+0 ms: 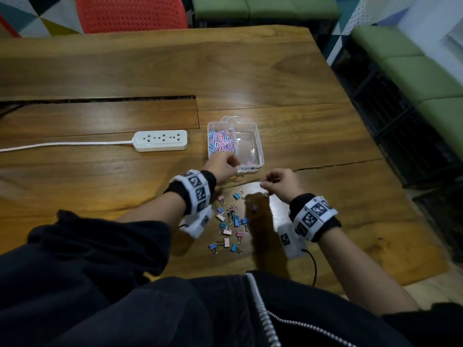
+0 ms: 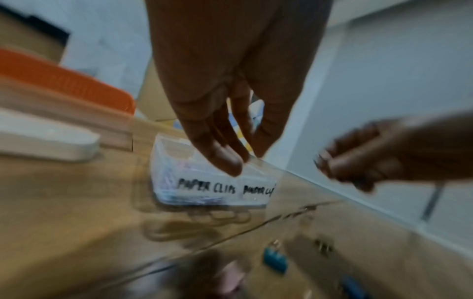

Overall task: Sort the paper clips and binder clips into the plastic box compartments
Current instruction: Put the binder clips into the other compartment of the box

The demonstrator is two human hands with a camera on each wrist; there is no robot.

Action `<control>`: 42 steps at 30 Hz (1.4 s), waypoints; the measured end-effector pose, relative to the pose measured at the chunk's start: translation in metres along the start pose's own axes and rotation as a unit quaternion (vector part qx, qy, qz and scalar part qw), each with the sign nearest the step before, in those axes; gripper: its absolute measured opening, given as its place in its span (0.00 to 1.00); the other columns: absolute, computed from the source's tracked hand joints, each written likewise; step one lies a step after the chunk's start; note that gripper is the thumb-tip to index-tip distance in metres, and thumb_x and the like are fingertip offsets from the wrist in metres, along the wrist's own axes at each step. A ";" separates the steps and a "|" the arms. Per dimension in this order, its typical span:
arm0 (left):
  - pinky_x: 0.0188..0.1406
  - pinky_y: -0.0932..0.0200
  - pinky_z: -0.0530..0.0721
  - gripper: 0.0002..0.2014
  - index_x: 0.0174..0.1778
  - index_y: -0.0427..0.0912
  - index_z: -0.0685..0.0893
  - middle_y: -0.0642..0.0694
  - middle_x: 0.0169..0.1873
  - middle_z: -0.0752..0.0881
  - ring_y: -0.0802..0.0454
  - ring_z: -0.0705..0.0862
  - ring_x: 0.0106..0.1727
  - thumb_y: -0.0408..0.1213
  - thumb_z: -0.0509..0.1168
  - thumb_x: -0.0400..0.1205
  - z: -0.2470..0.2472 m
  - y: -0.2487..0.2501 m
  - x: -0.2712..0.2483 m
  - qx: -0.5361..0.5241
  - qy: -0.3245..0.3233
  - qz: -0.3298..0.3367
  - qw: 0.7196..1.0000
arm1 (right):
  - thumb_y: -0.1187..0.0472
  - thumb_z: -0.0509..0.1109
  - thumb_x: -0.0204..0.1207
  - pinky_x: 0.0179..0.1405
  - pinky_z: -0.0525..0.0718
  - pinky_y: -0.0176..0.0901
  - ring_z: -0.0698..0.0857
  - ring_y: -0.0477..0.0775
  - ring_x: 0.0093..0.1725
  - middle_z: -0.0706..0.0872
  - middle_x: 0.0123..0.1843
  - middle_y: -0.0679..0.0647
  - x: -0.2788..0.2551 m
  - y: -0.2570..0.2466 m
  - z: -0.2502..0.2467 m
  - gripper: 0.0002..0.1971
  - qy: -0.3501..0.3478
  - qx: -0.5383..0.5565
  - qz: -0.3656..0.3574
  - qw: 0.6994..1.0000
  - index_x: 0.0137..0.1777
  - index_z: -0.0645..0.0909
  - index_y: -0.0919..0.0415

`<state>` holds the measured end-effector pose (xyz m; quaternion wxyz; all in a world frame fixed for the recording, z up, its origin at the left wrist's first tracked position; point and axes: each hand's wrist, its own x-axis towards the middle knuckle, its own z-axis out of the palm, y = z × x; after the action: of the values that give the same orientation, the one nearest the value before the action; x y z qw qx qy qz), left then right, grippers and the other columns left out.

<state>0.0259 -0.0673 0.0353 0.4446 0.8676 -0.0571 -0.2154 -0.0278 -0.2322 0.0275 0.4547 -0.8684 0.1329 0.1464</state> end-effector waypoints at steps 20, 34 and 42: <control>0.58 0.56 0.80 0.12 0.58 0.41 0.80 0.42 0.62 0.74 0.45 0.79 0.58 0.30 0.63 0.79 0.020 -0.066 -0.046 0.366 -0.120 0.048 0.922 | 0.67 0.56 0.81 0.60 0.79 0.47 0.77 0.57 0.66 0.77 0.68 0.60 0.042 -0.021 -0.010 0.16 0.078 0.166 0.015 0.983 0.68 0.71 0.65; 0.31 0.67 0.81 0.11 0.34 0.45 0.74 0.51 0.35 0.77 0.55 0.79 0.36 0.27 0.67 0.75 0.021 -0.032 -0.030 0.125 -0.130 -0.006 0.984 | 0.63 0.66 0.76 0.76 0.62 0.44 0.67 0.54 0.75 0.70 0.75 0.55 -0.009 0.050 0.018 0.20 -0.004 -0.233 -0.054 0.971 0.69 0.73 0.59; 0.43 0.59 0.83 0.08 0.36 0.42 0.78 0.48 0.37 0.80 0.50 0.80 0.43 0.24 0.67 0.74 0.016 0.035 0.018 -0.061 0.047 0.020 0.997 | 0.59 0.64 0.77 0.79 0.58 0.54 0.58 0.59 0.80 0.61 0.80 0.59 -0.008 0.063 -0.003 0.27 0.152 -0.191 0.074 0.967 0.75 0.64 0.58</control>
<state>0.0390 -0.1055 0.0492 0.5031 0.8467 -0.0398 -0.1685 -0.0579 -0.2687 -0.0148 0.2425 -0.9390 0.2340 0.0692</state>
